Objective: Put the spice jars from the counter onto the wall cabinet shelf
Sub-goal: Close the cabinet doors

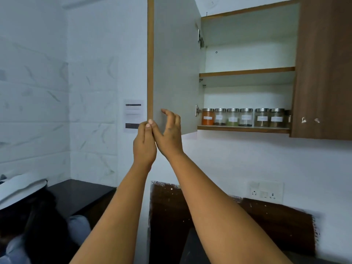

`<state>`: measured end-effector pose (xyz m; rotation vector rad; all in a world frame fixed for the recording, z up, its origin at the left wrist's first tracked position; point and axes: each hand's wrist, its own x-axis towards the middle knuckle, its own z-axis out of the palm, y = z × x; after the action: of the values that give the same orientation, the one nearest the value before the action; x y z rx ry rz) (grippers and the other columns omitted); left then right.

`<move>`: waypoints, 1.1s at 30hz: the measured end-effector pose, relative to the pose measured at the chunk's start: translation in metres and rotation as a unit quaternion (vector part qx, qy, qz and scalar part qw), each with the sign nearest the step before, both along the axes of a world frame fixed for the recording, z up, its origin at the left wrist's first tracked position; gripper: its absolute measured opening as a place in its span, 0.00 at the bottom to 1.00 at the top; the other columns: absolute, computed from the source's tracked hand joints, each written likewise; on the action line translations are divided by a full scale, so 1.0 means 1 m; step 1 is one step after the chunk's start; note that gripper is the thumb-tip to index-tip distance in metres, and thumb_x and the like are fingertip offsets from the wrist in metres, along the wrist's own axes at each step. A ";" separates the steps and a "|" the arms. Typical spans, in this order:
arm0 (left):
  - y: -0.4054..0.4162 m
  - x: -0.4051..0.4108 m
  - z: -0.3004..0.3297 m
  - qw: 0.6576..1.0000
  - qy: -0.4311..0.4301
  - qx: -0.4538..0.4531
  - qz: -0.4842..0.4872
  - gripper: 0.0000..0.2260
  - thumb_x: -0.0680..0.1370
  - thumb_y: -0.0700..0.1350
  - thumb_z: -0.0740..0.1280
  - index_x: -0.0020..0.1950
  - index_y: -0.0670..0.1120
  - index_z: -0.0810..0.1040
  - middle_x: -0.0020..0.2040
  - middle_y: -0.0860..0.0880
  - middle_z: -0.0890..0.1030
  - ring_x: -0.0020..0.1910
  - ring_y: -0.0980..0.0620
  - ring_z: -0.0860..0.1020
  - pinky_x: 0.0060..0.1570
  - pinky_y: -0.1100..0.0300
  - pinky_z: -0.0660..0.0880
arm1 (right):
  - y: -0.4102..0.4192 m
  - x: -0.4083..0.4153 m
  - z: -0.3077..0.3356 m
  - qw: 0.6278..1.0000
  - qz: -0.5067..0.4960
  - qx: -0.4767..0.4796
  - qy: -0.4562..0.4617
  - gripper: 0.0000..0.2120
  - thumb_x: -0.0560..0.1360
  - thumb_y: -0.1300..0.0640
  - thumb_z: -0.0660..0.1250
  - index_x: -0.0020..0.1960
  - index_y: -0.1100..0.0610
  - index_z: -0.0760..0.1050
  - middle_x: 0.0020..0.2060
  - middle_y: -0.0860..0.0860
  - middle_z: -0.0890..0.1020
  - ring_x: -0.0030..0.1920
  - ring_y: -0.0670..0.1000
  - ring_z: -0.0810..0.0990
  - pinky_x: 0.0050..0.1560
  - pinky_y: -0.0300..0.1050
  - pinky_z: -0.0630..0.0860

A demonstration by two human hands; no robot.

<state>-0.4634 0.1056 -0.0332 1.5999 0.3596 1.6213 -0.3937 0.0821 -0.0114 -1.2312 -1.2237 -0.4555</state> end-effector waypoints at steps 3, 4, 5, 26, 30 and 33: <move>-0.008 0.008 0.001 1.000 -0.016 0.016 -0.001 0.13 0.84 0.52 0.53 0.54 0.51 0.76 0.43 0.57 0.80 0.45 0.58 0.78 0.48 0.60 0.75 | -0.012 0.010 -0.003 0.995 -0.024 0.076 -0.055 0.22 0.78 0.49 0.65 0.68 0.56 0.69 0.63 0.51 0.72 0.62 0.47 0.73 0.60 0.33 0.71; -0.015 0.014 0.001 1.000 -0.014 0.024 0.003 0.13 0.84 0.52 0.53 0.52 0.53 0.76 0.43 0.57 0.80 0.45 0.59 0.78 0.47 0.60 0.75 | -0.018 0.013 -0.002 0.993 -0.027 0.100 -0.051 0.21 0.77 0.50 0.66 0.67 0.57 0.69 0.62 0.51 0.73 0.61 0.47 0.74 0.59 0.33 0.72; -0.024 0.021 0.001 0.999 -0.009 0.042 0.006 0.13 0.84 0.53 0.52 0.51 0.55 0.76 0.43 0.58 0.80 0.45 0.58 0.79 0.47 0.59 0.76 | -0.025 0.019 -0.001 0.991 -0.029 0.126 -0.036 0.21 0.77 0.50 0.67 0.66 0.58 0.70 0.61 0.53 0.74 0.59 0.47 0.76 0.58 0.36 0.75; -0.154 0.311 0.007 0.880 0.297 0.369 -0.038 0.18 0.84 0.47 0.51 0.72 0.45 0.67 0.71 0.44 0.70 0.68 0.44 0.69 0.66 0.54 0.66 | -0.211 0.274 0.007 0.907 -0.389 -0.085 0.139 0.31 0.80 0.34 0.44 0.65 0.55 0.70 0.53 0.53 0.80 0.52 0.54 0.79 0.59 0.52 0.73; -0.157 0.366 0.008 0.933 0.224 0.262 -0.104 0.12 0.83 0.49 0.53 0.58 0.45 0.73 0.56 0.47 0.77 0.56 0.47 0.74 0.51 0.59 0.69 | -0.216 0.328 0.005 0.922 -0.340 -0.065 0.175 0.28 0.80 0.35 0.48 0.62 0.56 0.72 0.46 0.51 0.80 0.47 0.52 0.79 0.55 0.51 0.75; -0.153 0.403 0.008 0.936 0.205 0.268 -0.102 0.17 0.83 0.47 0.53 0.71 0.44 0.68 0.70 0.45 0.71 0.71 0.43 0.67 0.70 0.52 0.65 | -0.215 0.373 0.005 0.925 -0.345 -0.094 0.126 0.24 0.82 0.41 0.50 0.72 0.51 0.66 0.64 0.52 0.76 0.59 0.52 0.76 0.60 0.48 0.70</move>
<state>-0.0601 -0.0478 -0.0247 2.3147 -0.0558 1.2767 -0.0206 -0.1327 -0.0068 -1.8260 -0.5941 -0.6725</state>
